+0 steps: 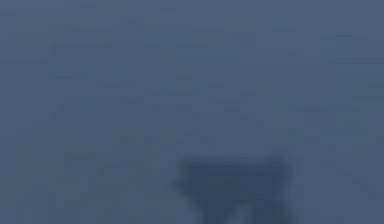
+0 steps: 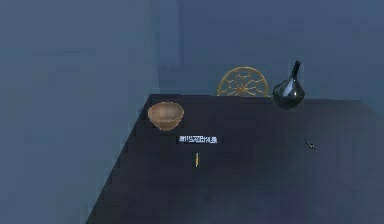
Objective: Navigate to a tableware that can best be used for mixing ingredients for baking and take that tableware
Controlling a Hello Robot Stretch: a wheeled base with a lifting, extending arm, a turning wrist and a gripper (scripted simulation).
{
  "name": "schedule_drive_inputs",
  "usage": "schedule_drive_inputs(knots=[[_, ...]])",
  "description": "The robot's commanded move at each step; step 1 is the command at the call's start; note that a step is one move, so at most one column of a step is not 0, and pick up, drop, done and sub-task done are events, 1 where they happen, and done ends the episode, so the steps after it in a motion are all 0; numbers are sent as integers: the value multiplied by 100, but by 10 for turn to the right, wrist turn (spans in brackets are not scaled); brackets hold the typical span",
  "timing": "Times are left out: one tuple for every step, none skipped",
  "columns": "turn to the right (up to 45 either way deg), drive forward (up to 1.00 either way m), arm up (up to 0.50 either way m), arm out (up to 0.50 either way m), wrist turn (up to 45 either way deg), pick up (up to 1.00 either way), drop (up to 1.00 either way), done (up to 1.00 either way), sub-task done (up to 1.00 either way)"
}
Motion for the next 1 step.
schedule_drive_inputs(knots=[[0, 0, 50, 0, 0, 0, 0, 0, 0]])
